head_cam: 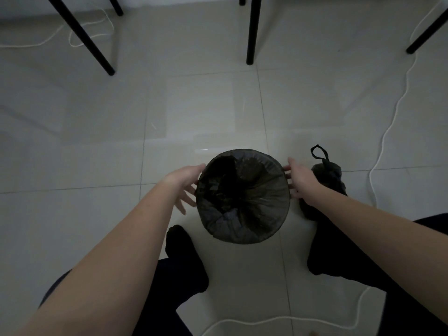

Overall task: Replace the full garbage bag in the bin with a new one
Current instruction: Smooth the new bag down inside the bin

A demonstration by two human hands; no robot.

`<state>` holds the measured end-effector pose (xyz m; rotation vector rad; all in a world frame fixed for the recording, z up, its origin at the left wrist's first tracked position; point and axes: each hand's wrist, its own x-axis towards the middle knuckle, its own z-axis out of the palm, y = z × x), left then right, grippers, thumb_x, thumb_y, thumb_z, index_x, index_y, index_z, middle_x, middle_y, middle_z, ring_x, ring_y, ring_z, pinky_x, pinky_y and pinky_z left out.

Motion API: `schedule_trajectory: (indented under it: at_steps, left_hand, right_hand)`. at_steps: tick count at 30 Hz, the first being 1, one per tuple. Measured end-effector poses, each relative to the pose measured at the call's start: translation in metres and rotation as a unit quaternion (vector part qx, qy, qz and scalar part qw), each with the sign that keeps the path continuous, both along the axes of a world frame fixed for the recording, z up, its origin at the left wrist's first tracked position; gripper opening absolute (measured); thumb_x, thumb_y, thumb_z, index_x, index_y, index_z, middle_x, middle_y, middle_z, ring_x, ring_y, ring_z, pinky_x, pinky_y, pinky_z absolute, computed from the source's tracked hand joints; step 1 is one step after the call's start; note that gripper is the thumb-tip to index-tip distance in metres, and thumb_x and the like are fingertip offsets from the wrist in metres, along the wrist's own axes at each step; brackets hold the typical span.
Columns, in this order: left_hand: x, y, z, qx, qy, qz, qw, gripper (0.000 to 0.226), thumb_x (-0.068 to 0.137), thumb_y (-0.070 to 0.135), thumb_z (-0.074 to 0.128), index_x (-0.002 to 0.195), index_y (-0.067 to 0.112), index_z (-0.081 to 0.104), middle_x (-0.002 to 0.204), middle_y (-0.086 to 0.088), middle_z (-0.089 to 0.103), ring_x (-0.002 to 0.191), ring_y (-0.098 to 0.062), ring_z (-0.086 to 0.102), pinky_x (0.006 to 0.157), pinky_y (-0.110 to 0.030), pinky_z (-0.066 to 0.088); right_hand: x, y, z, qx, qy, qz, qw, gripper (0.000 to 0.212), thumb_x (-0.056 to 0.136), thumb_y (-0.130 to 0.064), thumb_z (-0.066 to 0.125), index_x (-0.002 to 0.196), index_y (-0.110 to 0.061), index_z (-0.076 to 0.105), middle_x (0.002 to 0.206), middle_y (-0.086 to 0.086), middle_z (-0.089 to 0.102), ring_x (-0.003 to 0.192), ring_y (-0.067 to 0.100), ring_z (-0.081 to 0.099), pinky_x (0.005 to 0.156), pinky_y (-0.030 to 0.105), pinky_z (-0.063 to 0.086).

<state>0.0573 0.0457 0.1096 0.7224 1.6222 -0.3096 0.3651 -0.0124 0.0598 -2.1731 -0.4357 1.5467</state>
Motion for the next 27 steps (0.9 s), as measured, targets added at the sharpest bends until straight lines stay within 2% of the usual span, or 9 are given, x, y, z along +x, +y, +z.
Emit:
schedule_trajectory:
  at_steps: [2,6,10,14,16,21,23,26,27]
  left_hand:
    - [0.006,-0.006,-0.002,-0.001,-0.052,0.044,0.998,0.065,0.097,0.076,0.044,0.120,0.018,0.059,0.119,-0.014,0.063,0.100,-0.045,0.066,0.094,-0.065,0.052]
    - [0.006,0.001,-0.011,0.112,-0.111,0.212,0.964,0.065,0.102,0.066,0.046,0.148,0.020,0.053,0.150,-0.007,0.054,0.128,-0.040,0.056,0.104,-0.057,0.046]
    - [-0.007,0.005,-0.011,0.089,-0.001,0.120,0.989,0.075,0.100,0.068,0.044,0.156,0.018,0.046,0.157,-0.013,0.048,0.138,-0.046,0.050,0.104,-0.063,0.043]
    - [-0.004,-0.011,-0.010,-0.030,-0.051,0.062,0.996,0.075,0.092,0.078,0.048,0.125,0.012,0.061,0.124,-0.019,0.063,0.107,-0.047,0.065,0.094,-0.068,0.048]
    - [0.003,-0.019,-0.015,-0.005,-0.090,0.107,0.990,0.063,0.093,0.078,0.048,0.112,0.020,0.063,0.121,-0.015,0.062,0.105,-0.045,0.064,0.099,-0.067,0.047]
    - [0.005,-0.016,-0.021,0.126,-0.155,0.341,0.918,0.064,0.104,0.064,0.042,0.147,0.019,0.054,0.139,-0.001,0.061,0.123,-0.029,0.060,0.108,-0.049,0.047]
    - [0.007,-0.014,-0.016,0.128,-0.117,0.318,0.932,0.056,0.106,0.062,0.037,0.134,0.020,0.062,0.123,0.001,0.068,0.114,-0.027,0.061,0.102,-0.047,0.049]
    - [0.010,-0.017,-0.007,0.086,-0.083,0.278,0.953,0.050,0.107,0.063,0.033,0.099,0.027,0.066,0.077,0.008,0.075,0.081,-0.021,0.061,0.065,-0.034,0.057]
    - [0.009,-0.017,-0.009,0.076,-0.090,0.276,0.954,0.050,0.106,0.065,0.033,0.094,0.028,0.064,0.077,0.008,0.075,0.081,-0.022,0.061,0.069,-0.038,0.058]
  right_hand:
    - [-0.004,-0.001,0.005,-0.020,0.022,0.015,0.999,0.058,0.104,-0.059,0.029,0.107,-0.014,0.065,0.095,0.011,0.066,0.083,0.029,0.063,0.062,0.033,0.052]
    - [-0.004,-0.007,0.007,-0.078,0.027,0.034,0.996,0.055,0.097,-0.065,0.030,0.088,-0.019,0.059,0.075,0.005,0.057,0.066,0.024,0.055,0.064,0.033,0.053]
    - [0.005,0.000,0.003,0.028,-0.060,0.013,0.998,0.061,0.103,-0.053,0.030,0.115,-0.002,0.063,0.092,0.006,0.058,0.086,0.026,0.053,0.068,0.032,0.040]
    - [-0.002,0.002,0.009,0.020,0.035,0.004,0.999,0.053,0.105,-0.057,0.032,0.109,-0.017,0.066,0.106,0.005,0.069,0.095,0.026,0.066,0.073,0.036,0.054]
    - [-0.005,0.000,0.006,-0.008,0.069,-0.007,0.998,0.060,0.102,-0.065,0.030,0.110,-0.017,0.067,0.112,0.008,0.070,0.106,0.030,0.066,0.088,0.045,0.057]
    - [0.002,-0.009,-0.003,-0.093,0.177,-0.079,0.977,0.084,0.097,-0.076,0.021,0.127,-0.008,0.058,0.128,0.018,0.062,0.119,0.039,0.060,0.102,0.059,0.047]
    - [0.002,-0.011,-0.001,-0.107,0.147,-0.066,0.981,0.081,0.099,-0.072,0.020,0.133,-0.007,0.055,0.134,0.019,0.058,0.121,0.042,0.057,0.106,0.061,0.042]
    - [0.001,-0.006,0.001,-0.052,0.056,-0.071,0.995,0.068,0.104,-0.062,0.027,0.138,-0.012,0.057,0.139,0.013,0.058,0.121,0.038,0.058,0.100,0.056,0.046]
    - [-0.001,-0.005,0.003,-0.036,0.082,-0.079,0.993,0.065,0.104,-0.061,0.028,0.137,-0.013,0.057,0.134,0.012,0.061,0.118,0.037,0.061,0.096,0.055,0.051]
